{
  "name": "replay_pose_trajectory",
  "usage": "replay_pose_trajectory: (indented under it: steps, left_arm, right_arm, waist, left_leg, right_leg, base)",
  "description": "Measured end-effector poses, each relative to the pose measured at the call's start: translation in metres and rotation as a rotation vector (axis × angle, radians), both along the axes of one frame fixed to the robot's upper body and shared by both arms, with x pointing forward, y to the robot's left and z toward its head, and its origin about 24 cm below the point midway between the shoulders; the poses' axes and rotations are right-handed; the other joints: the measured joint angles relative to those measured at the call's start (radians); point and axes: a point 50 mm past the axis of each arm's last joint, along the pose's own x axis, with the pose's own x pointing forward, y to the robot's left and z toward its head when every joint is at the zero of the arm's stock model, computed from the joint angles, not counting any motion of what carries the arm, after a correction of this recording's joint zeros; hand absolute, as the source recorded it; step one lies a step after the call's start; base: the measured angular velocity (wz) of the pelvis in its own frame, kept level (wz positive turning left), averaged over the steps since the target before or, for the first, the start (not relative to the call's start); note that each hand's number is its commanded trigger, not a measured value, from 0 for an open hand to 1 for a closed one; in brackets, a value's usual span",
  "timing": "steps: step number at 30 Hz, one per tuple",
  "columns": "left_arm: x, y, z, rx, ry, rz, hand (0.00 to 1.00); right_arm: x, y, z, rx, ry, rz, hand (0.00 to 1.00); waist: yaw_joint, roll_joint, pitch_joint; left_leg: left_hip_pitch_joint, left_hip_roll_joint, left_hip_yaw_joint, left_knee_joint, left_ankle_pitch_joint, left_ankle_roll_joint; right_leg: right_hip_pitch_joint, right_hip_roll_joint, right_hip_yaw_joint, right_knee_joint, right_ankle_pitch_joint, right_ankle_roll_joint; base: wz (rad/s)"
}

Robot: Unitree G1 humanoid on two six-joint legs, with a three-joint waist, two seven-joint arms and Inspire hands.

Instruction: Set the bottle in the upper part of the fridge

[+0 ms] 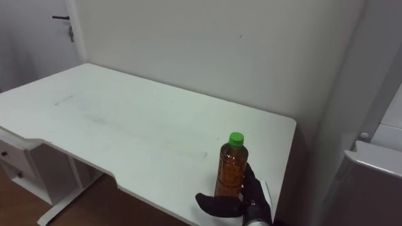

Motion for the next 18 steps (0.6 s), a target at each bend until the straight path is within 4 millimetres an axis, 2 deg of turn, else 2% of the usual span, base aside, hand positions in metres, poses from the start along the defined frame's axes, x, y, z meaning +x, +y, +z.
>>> replay_pose_trajectory:
  steps: [4, 18]
  left_arm:
    - [0.000, 0.000, 0.000, 0.002, 0.002, 0.013, 0.00]
    - [0.008, -0.002, 0.000, 0.003, -0.029, 0.015, 0.00]
  right_arm:
    - [0.008, -0.003, 0.010, 0.023, -0.020, -0.050, 0.00]
    - [0.013, -0.006, 0.017, -0.003, -0.031, -0.132, 0.00]
  waist:
    - [0.000, 0.006, 0.0010]
    - [0.000, 0.005, 0.0022]
  left_leg:
    - [-0.026, 0.000, -0.003, 0.008, 0.005, 0.001]
    - [-0.048, -0.007, -0.018, 0.006, 0.012, 0.001]
  right_leg:
    - [-0.020, 0.000, -0.007, -0.002, 0.003, -0.001]
    - [-0.034, -0.002, -0.027, -0.007, 0.001, 0.002]
  base:
    - [0.01]
    - [0.05]
